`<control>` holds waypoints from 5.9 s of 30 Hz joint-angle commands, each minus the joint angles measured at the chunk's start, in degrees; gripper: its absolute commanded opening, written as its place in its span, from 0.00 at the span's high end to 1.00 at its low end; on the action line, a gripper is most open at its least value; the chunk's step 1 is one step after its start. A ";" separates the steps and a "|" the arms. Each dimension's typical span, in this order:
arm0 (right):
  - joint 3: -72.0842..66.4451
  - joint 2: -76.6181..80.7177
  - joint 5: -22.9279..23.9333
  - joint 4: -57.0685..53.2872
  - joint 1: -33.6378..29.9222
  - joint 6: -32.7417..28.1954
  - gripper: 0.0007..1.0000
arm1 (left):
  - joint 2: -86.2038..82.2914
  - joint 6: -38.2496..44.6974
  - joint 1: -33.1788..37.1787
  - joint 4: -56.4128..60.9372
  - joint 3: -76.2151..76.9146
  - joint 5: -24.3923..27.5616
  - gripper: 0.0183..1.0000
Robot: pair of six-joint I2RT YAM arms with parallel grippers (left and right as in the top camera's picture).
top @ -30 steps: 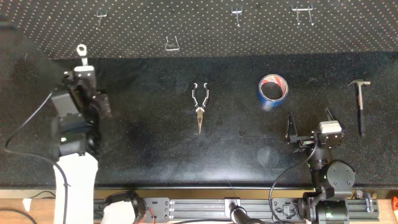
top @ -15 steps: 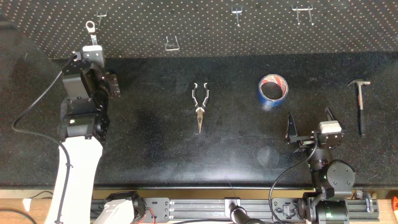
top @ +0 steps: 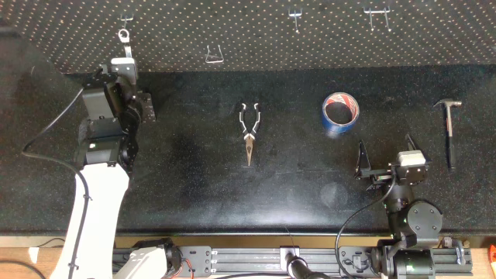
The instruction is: Place Tools Onto Pegboard
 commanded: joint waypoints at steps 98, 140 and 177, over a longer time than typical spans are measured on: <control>-0.24 -0.42 0.07 -0.20 0.37 -0.81 0.02 | 49.94 -38.12 -35.50 -33.79 37.24 -0.50 0.08; -0.24 -0.42 0.07 -0.20 0.37 -0.81 0.02 | 35.30 -33.33 -35.50 -34.10 37.20 -0.17 0.99; -0.24 -0.42 0.07 -0.20 0.37 -0.81 0.02 | 22.10 -18.03 -28.72 47.17 3.58 -24.85 0.99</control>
